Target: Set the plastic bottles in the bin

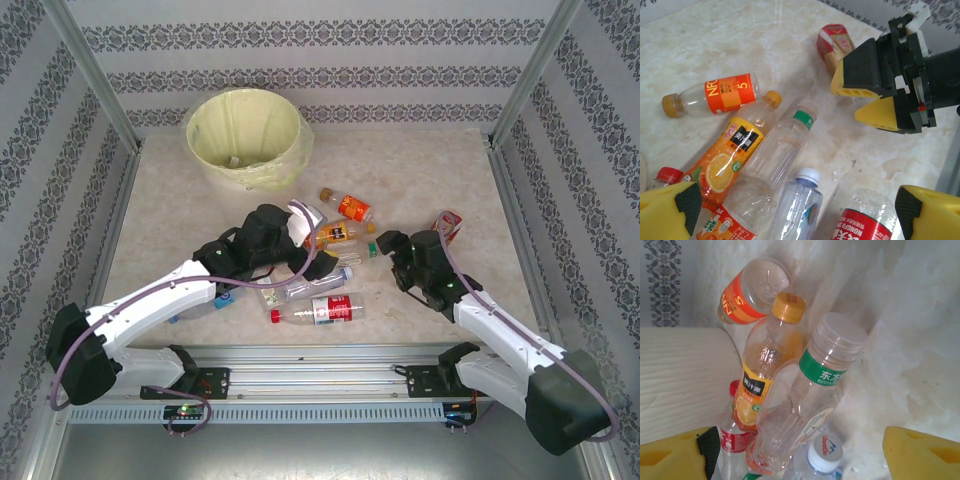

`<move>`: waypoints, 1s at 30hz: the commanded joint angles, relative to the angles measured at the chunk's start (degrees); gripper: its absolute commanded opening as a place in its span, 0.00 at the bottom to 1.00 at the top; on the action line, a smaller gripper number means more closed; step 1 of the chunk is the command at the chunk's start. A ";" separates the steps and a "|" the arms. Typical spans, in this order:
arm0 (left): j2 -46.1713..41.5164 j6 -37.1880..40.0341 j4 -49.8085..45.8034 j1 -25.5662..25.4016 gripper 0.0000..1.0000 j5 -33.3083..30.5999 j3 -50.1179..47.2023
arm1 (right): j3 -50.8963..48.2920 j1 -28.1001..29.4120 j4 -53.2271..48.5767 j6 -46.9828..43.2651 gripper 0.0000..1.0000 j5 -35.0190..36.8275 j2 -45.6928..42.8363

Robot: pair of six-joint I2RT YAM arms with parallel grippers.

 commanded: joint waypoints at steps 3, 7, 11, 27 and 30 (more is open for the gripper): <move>1.25 2.04 -0.71 -1.70 1.00 -3.83 0.73 | -2.91 0.73 10.99 4.83 0.79 2.51 4.84; 2.21 2.37 -1.14 -2.13 1.00 -3.95 0.97 | -3.74 0.69 18.11 6.85 0.74 2.27 10.16; 2.37 2.59 -1.27 -2.31 1.00 -4.11 1.06 | -2.85 1.08 23.19 6.97 0.71 1.55 16.17; 3.31 3.30 -2.29 -2.47 1.00 -3.71 1.78 | -2.76 1.21 34.25 9.37 0.63 3.19 28.74; 3.52 3.39 -2.33 -2.40 1.00 -3.60 1.77 | -2.39 1.05 35.64 9.48 0.63 3.49 30.31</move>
